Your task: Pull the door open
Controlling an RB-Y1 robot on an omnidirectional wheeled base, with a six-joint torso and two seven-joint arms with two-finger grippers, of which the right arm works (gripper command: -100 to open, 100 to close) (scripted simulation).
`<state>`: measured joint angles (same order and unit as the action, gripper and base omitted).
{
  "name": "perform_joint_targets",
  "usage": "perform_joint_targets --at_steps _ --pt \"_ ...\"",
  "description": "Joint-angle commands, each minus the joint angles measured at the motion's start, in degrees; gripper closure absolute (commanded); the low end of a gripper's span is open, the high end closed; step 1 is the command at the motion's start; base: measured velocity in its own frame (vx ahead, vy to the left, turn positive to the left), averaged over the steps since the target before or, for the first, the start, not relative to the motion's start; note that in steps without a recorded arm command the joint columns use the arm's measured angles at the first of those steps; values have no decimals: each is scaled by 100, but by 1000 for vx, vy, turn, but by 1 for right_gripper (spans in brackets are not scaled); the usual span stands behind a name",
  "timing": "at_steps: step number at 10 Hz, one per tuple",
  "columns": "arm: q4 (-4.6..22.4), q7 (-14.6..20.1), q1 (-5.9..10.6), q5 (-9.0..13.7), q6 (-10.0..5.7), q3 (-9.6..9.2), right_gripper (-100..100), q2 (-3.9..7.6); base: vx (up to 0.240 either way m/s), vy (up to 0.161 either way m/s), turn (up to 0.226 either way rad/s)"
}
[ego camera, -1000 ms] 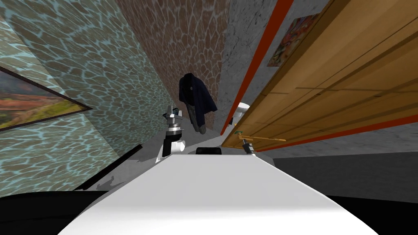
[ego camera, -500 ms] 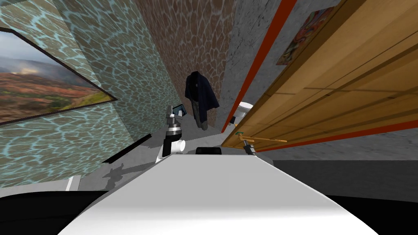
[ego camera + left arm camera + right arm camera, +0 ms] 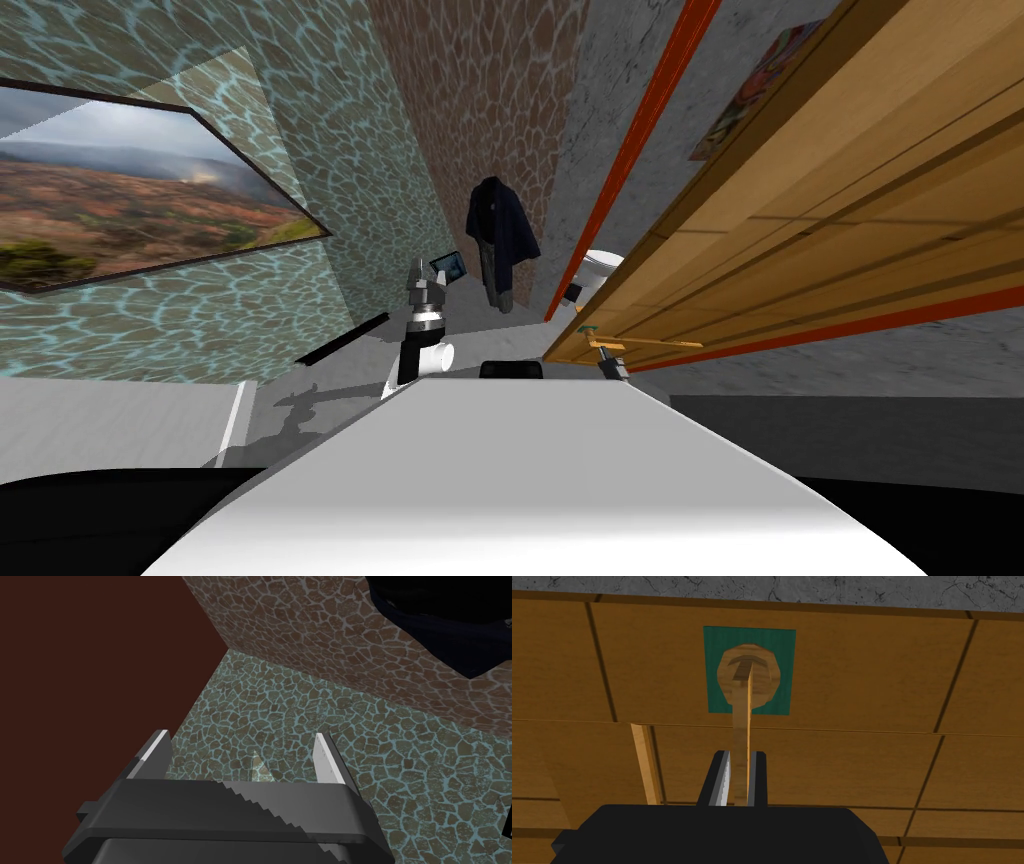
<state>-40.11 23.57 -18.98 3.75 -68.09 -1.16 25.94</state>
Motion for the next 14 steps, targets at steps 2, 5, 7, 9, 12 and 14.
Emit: perform_joint_targets --at_steps 2,5,7,9,12,14 --pt "152 45 31 -28 -184 -48 100 17 -214 -63 192" --pt "288 89 50 -44 -341 -77 100 55 -241 -74 175" --pt "286 89 60 -41 -330 -70 100 70 -181 -27 73" --pt "396 114 74 -52 -412 -90 100 84 -181 -57 180" --pt "517 143 108 -61 -524 -107 100 107 -203 -55 160" --pt "597 163 131 -66 -598 -118 100 122 -208 -50 160"
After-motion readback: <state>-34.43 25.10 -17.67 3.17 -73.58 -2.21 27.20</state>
